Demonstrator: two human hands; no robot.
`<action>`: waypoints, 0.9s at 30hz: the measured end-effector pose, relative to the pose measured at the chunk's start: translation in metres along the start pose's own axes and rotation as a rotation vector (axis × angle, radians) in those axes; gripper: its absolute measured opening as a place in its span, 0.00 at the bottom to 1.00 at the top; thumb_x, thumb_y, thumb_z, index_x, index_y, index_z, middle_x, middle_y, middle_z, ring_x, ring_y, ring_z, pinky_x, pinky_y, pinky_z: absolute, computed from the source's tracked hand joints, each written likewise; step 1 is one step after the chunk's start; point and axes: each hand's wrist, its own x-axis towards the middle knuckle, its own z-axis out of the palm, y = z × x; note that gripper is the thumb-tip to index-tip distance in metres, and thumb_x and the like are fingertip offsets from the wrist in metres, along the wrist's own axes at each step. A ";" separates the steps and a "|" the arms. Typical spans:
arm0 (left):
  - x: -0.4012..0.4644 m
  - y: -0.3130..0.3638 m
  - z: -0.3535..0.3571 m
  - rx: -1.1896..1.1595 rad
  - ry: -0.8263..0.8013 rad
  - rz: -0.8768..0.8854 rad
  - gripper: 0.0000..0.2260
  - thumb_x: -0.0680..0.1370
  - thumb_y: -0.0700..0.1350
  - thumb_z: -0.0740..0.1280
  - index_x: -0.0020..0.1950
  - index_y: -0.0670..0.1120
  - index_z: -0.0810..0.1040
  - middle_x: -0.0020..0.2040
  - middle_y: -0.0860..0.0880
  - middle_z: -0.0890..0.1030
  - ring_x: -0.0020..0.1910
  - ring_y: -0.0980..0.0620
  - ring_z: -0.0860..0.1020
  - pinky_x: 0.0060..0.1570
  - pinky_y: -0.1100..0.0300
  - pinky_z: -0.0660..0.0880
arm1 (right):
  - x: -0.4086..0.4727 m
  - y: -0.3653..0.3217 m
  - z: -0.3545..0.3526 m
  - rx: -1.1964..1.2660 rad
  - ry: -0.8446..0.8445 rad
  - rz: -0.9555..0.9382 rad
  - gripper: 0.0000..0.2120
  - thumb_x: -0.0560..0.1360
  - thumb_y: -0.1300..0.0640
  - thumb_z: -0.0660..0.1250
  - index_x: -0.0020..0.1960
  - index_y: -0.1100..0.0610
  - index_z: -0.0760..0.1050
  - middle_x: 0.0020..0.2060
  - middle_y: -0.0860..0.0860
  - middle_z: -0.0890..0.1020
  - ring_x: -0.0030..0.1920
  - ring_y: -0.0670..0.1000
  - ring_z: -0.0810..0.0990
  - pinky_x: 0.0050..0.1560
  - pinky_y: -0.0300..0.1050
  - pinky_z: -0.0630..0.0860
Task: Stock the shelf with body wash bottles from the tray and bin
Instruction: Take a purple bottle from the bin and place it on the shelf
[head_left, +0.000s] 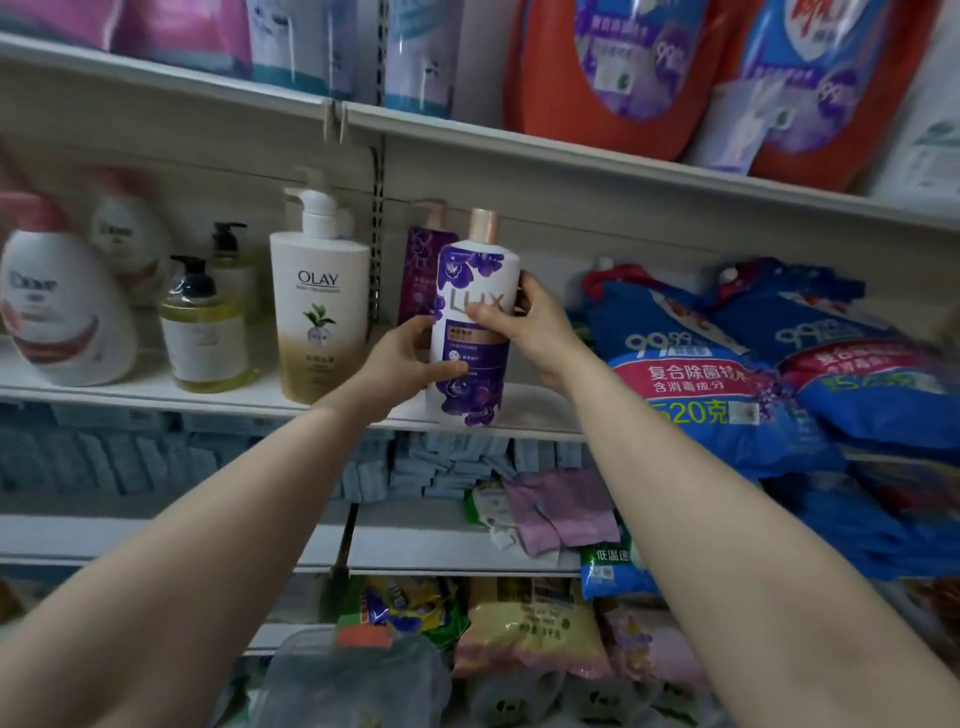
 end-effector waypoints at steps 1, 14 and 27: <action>0.004 -0.003 0.002 0.005 0.006 0.001 0.27 0.68 0.42 0.78 0.65 0.49 0.74 0.56 0.49 0.82 0.56 0.49 0.81 0.58 0.44 0.77 | 0.002 0.003 -0.002 0.002 -0.001 -0.002 0.26 0.71 0.57 0.77 0.66 0.55 0.72 0.59 0.50 0.82 0.58 0.48 0.80 0.55 0.45 0.80; 0.028 -0.023 0.029 0.053 -0.006 0.019 0.30 0.71 0.43 0.76 0.70 0.51 0.70 0.59 0.53 0.80 0.58 0.54 0.79 0.58 0.48 0.78 | 0.013 0.039 -0.023 -0.032 0.059 0.025 0.29 0.68 0.52 0.80 0.64 0.46 0.72 0.60 0.48 0.81 0.62 0.50 0.79 0.63 0.57 0.77; 0.016 -0.025 0.038 0.140 0.104 0.060 0.31 0.70 0.42 0.76 0.71 0.52 0.70 0.63 0.53 0.79 0.61 0.53 0.77 0.62 0.46 0.75 | -0.013 0.055 -0.015 -0.071 0.026 0.125 0.35 0.72 0.65 0.75 0.74 0.57 0.64 0.60 0.49 0.76 0.57 0.46 0.77 0.49 0.34 0.75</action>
